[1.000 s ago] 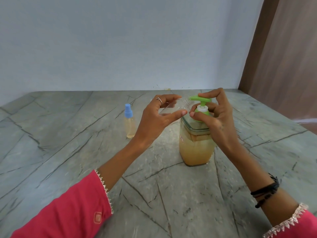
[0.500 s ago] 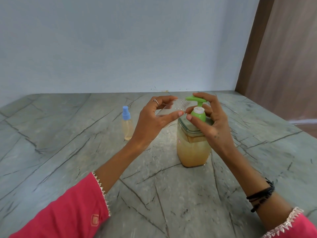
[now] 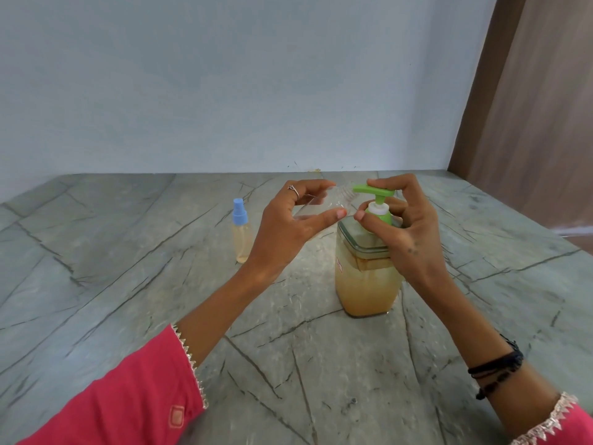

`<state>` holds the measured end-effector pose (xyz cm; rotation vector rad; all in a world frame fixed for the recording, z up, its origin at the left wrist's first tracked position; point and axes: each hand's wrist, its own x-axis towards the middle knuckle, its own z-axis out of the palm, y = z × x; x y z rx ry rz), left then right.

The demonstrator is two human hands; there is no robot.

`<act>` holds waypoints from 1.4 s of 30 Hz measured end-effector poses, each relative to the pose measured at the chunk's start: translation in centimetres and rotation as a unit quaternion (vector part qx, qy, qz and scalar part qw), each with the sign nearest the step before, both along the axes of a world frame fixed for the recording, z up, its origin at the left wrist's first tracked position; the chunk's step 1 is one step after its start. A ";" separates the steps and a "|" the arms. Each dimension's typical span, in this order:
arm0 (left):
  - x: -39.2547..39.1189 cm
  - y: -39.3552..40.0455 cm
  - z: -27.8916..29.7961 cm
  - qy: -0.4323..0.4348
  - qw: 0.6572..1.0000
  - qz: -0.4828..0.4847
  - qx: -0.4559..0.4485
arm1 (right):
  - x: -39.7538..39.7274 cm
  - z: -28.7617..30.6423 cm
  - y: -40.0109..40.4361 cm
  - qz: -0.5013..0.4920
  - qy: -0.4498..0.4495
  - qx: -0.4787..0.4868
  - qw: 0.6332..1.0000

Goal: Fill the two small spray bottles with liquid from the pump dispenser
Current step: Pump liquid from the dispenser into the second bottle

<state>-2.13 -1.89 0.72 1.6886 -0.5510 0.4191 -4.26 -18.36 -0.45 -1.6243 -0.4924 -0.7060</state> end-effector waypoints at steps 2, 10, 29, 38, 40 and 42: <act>0.0 0.0 -0.1 -0.003 1.000 0.000 0.008 | 0.1 0.1 0.0 -0.002 0.008 -0.003 1.000; 0.0 -0.1 -0.2 -0.001 1.000 0.001 0.005 | 0.0 -0.1 -0.1 -0.007 -0.006 -0.025 1.000; 0.0 -0.1 -0.3 -0.013 1.000 -0.002 0.013 | -0.1 0.5 0.2 -0.006 0.022 0.028 0.999; 0.0 -0.2 -0.2 -0.008 1.000 0.003 0.005 | -0.3 0.0 0.2 -0.005 0.006 0.001 1.000; 0.1 -0.2 -0.2 -0.008 1.000 0.002 0.001 | -0.3 0.0 0.2 -0.010 0.004 -0.008 1.000; 0.1 -0.1 -0.2 -0.006 1.000 0.002 0.002 | -0.2 0.0 0.2 -0.015 0.003 -0.009 1.000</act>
